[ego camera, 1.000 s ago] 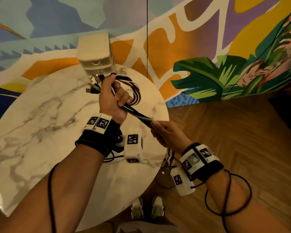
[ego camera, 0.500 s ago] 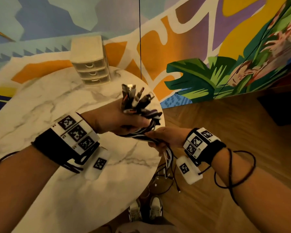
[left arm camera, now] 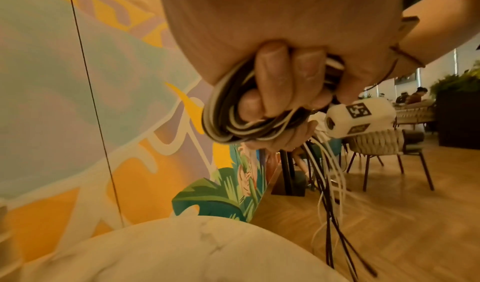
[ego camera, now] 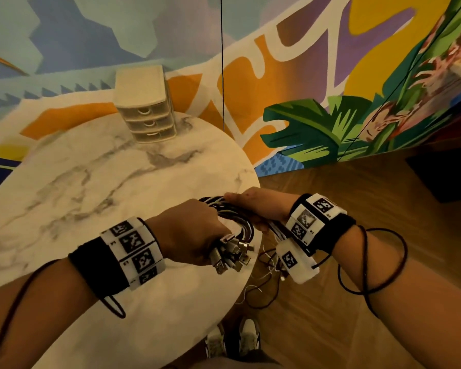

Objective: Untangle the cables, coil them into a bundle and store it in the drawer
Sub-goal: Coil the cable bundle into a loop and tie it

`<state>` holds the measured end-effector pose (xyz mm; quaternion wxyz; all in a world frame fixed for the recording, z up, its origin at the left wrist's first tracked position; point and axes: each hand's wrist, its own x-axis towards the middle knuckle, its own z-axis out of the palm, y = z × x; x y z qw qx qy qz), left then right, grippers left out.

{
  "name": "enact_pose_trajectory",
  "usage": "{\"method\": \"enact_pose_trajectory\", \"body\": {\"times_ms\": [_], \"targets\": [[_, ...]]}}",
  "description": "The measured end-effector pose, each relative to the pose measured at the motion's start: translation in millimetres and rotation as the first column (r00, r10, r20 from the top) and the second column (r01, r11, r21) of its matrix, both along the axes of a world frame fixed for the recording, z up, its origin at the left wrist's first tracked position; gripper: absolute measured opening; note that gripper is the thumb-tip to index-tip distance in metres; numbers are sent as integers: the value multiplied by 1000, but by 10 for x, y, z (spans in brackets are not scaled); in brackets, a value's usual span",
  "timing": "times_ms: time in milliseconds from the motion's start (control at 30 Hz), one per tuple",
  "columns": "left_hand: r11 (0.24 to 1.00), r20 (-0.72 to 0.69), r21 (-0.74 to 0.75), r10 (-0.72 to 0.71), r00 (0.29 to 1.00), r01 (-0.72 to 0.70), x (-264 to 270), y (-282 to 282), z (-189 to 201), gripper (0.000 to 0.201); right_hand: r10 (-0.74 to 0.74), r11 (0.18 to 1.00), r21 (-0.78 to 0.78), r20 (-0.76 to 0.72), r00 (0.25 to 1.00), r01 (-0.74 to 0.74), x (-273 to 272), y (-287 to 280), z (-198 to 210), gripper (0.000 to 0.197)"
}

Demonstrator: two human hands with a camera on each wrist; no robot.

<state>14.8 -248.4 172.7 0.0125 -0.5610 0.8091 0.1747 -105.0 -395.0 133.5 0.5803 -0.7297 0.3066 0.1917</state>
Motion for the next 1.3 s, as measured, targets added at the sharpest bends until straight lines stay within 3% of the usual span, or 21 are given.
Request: {"method": "enact_pose_trajectory", "body": {"times_ms": [167,300,433,533,633,767,900,1033,1133,1267,1300], "targets": [[982,-189,-74,155,970,-171,133,22,-114,21,-30,999,-24,34,999,31,-27,-66,67,62],[965,-166,-110,220,961,-240,161,-30,-151,18,-62,996,-61,56,997,65,-2,-79,175,57],[928,-130,-173,311,941,-330,264,-55,-198,30,-35,985,-167,46,998,42,-37,-141,324,52],[902,-94,-220,359,929,-371,332,-71,-219,24,-43,972,-229,22,999,47,-32,-177,396,52],[850,-76,-262,453,888,-457,360,-110,-241,40,-81,977,-194,53,995,90,-42,-151,443,51],[705,-133,-307,633,762,-639,333,-142,-331,50,-153,983,-73,193,969,169,-36,53,446,44],[587,-151,-237,764,627,-774,222,-197,-380,23,-241,967,-2,333,912,257,57,239,316,42],[487,-395,-178,761,515,-855,177,-182,-485,24,-297,954,68,353,887,292,53,246,244,42],[481,-542,57,751,378,-875,146,-205,-490,18,-322,947,121,332,887,299,50,227,239,43],[512,-668,321,719,193,-797,89,-243,-435,34,-371,926,184,278,886,329,32,211,242,43],[534,-685,355,707,175,-767,84,-240,-424,36,-382,919,213,271,884,332,26,210,245,43]]}}
